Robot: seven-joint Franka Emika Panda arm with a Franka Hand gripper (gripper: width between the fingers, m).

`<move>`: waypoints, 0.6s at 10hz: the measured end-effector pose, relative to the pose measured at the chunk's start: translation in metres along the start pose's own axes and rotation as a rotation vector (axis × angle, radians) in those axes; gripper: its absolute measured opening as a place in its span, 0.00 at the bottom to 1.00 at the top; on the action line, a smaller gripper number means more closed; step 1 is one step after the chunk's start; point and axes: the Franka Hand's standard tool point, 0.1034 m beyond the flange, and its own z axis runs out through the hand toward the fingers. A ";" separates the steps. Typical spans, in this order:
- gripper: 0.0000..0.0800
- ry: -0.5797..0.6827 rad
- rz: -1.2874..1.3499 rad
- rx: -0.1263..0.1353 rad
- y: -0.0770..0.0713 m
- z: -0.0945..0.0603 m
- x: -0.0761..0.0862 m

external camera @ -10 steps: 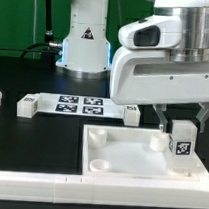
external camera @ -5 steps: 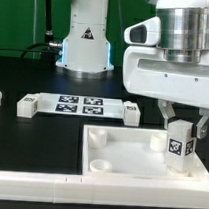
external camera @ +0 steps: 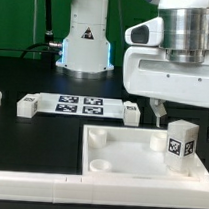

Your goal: Assemble square table

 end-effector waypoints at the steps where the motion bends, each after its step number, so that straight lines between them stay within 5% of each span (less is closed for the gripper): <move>1: 0.79 0.002 -0.106 -0.002 0.000 0.000 0.001; 6: 0.81 -0.001 -0.664 -0.032 0.004 0.000 0.001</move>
Offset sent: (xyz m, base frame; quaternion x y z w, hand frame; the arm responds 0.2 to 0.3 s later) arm 0.0000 0.0000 0.0000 0.0000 0.0000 -0.1938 0.9810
